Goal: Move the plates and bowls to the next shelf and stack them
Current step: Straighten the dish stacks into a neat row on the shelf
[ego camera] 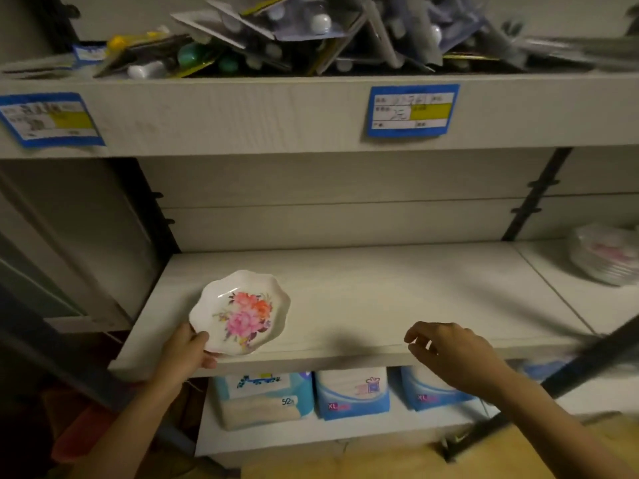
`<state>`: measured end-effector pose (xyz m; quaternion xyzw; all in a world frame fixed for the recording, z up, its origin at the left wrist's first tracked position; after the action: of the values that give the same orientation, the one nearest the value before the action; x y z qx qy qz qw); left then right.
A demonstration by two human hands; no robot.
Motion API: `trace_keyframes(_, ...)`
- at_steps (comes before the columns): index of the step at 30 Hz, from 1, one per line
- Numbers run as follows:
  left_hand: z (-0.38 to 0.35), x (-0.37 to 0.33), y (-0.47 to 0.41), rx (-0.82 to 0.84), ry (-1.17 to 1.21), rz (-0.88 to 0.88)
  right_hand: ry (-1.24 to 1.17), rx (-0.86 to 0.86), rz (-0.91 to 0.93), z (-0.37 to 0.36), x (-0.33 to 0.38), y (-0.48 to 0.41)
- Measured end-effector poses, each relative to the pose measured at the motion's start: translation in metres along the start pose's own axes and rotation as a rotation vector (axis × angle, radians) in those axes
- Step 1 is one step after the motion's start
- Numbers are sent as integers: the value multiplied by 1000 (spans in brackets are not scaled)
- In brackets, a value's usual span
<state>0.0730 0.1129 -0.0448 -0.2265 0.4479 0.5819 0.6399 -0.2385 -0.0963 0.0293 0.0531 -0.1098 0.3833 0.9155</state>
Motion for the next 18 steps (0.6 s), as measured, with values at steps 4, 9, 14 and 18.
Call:
trace_keyframes(4,-23,-25,53,138,2,-119,-15,-5,-21,13,-30,28)
trace_keyframes(9,-66,-59,131,276,-20,-249,-27,-52,-76,35,-86,73)
trace_keyframes(14,-124,-84,219,392,-65,-325,-46,-107,-137,64,-160,128)
trace_keyframes(18,-181,-102,291,476,-100,-372,37,-151,-185,79,-234,172)
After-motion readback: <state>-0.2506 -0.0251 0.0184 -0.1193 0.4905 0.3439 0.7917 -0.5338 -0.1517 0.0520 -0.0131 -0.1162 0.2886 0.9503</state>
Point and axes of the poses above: each hand's wrist, its own y-axis away from the middle knuckle, its own z-axis out of the back of the hand, x = y × z, the point moved 1 cm from there along -y, towards the middle knuckle, and after that the axes turned 14 degrees about -x, right-handed, at the moved point
